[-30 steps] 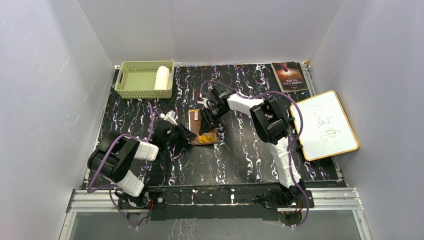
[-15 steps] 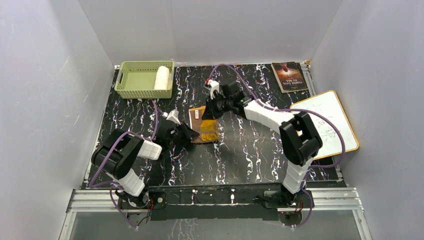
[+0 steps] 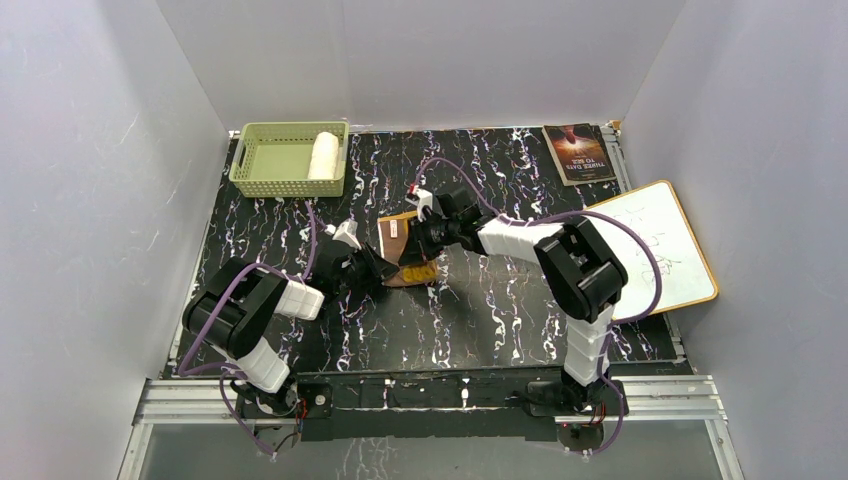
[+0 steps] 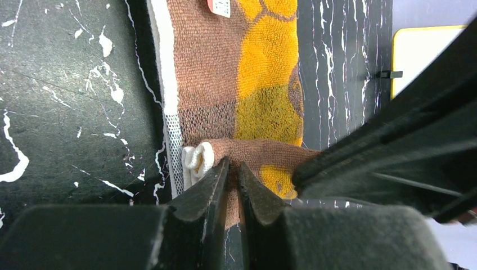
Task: Roll the towels
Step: Roll the towel at the center of the board.
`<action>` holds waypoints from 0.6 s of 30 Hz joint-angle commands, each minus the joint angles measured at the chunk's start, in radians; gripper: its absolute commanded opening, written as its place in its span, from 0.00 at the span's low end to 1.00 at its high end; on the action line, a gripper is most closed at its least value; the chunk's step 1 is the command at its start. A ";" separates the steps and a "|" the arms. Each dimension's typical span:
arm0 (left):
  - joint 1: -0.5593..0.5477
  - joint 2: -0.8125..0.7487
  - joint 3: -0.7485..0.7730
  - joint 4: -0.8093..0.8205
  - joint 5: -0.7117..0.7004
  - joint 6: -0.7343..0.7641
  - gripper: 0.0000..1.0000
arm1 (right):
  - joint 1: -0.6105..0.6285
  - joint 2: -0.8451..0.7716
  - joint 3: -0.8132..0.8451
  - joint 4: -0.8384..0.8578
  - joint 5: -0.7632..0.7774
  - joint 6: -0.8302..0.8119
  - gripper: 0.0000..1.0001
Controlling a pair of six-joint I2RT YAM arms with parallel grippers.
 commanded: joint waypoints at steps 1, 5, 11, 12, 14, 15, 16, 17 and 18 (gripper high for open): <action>-0.006 0.038 -0.032 -0.182 -0.069 0.063 0.13 | -0.037 0.060 -0.007 0.108 -0.058 0.014 0.00; -0.006 0.043 -0.029 -0.193 -0.071 0.064 0.13 | -0.068 0.078 -0.055 0.152 -0.073 0.017 0.00; -0.006 0.052 -0.020 -0.211 -0.069 0.073 0.13 | -0.133 0.084 -0.118 0.183 -0.090 -0.005 0.00; -0.006 0.050 -0.019 -0.216 -0.068 0.075 0.12 | -0.143 0.085 -0.123 0.181 -0.090 -0.013 0.00; -0.005 0.045 -0.019 -0.228 -0.066 0.077 0.12 | -0.158 0.086 -0.123 0.161 -0.077 -0.039 0.00; -0.006 0.042 -0.017 -0.233 -0.066 0.080 0.12 | -0.163 0.085 -0.118 0.145 -0.065 -0.049 0.00; -0.006 0.040 -0.015 -0.239 -0.065 0.083 0.13 | -0.167 0.080 -0.107 0.133 -0.055 -0.053 0.00; -0.006 0.040 -0.012 -0.245 -0.066 0.087 0.13 | -0.167 0.072 -0.094 0.128 -0.055 -0.047 0.00; -0.006 0.040 -0.008 -0.250 -0.064 0.090 0.12 | -0.168 0.060 -0.070 0.119 -0.054 -0.041 0.00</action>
